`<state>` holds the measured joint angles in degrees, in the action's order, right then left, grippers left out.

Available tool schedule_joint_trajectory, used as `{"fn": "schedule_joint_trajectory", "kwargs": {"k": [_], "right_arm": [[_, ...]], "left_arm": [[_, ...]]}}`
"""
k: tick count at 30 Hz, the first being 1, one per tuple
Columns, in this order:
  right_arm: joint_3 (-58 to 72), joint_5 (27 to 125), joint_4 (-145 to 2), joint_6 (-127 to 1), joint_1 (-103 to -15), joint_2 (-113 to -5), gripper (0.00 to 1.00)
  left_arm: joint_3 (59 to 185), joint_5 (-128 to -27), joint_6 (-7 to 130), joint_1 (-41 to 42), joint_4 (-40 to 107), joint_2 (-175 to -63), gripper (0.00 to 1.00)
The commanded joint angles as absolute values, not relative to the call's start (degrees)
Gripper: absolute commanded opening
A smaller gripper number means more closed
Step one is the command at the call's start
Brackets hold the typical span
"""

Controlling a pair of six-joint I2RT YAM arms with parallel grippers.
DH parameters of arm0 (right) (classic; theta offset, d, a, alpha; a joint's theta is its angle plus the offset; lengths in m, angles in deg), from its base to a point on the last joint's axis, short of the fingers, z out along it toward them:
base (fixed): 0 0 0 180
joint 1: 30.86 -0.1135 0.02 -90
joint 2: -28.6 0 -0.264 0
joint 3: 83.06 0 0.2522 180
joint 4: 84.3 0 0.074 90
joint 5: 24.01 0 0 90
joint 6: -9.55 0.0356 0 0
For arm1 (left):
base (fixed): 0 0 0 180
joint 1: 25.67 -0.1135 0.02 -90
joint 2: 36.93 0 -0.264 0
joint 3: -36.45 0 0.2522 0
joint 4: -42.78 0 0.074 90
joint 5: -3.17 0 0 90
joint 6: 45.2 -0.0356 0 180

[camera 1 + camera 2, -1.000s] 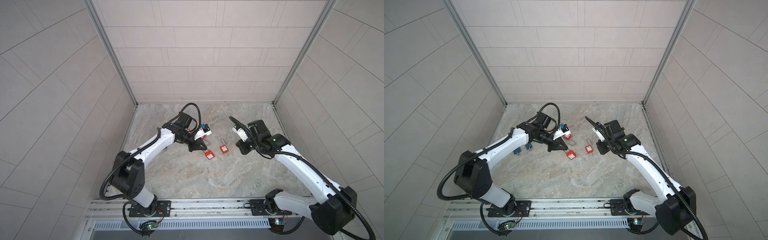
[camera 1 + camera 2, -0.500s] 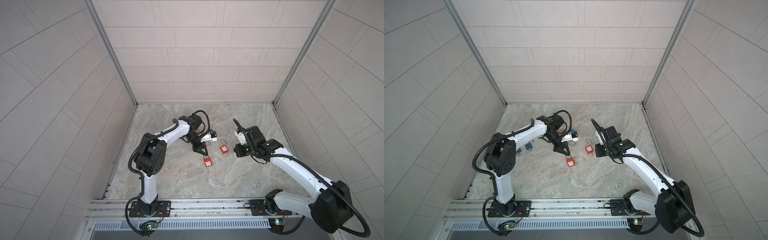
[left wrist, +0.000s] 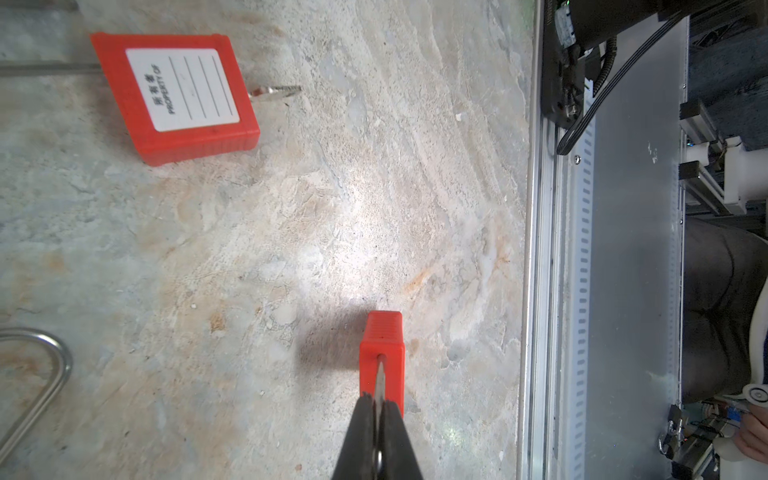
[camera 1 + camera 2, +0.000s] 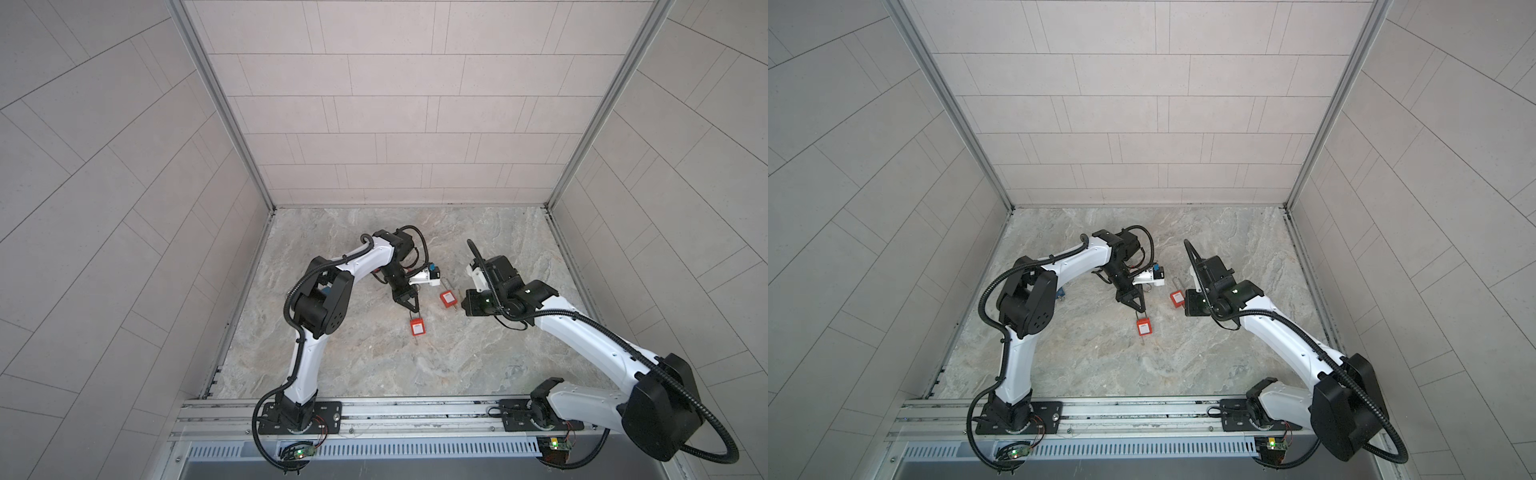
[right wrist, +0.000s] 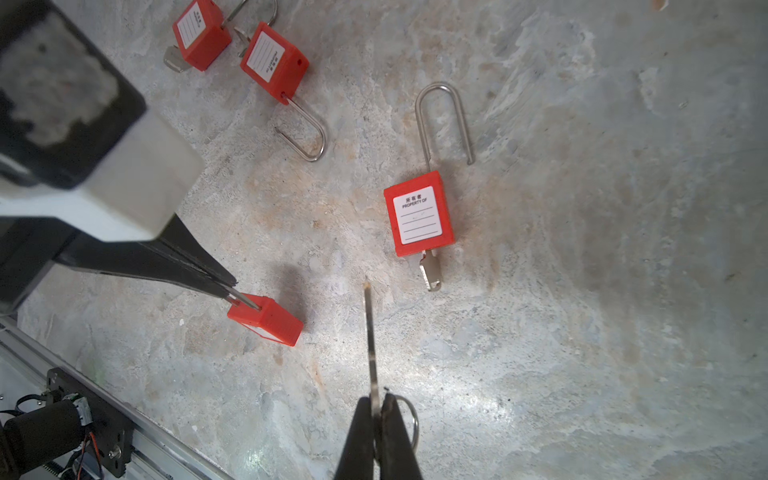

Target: Lock with the key

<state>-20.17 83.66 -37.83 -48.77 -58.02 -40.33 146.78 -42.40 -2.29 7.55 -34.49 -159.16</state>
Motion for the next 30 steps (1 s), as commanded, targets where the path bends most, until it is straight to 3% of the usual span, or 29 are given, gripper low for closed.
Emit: {"fn": "schedule_joint_trajectory", "kwargs": {"k": [1, 16, 30], "right_arm": [[-18.56, 82.58, -37.6, -45.24, -59.39, -40.66, 0.02], [-20.14, 80.16, -37.15, -38.62, -60.62, -39.7, 0.04], [-21.76, 80.33, -37.42, -37.71, -60.57, -39.78, 0.04]], "left_arm": [[148.29, -45.96, -4.64, 8.16, -34.96, -160.53, 0.03], [147.32, -54.43, 0.21, 10.63, -20.89, -162.22, 0.11], [147.06, -56.37, -1.16, 12.55, -18.26, -164.17, 0.16]]}}
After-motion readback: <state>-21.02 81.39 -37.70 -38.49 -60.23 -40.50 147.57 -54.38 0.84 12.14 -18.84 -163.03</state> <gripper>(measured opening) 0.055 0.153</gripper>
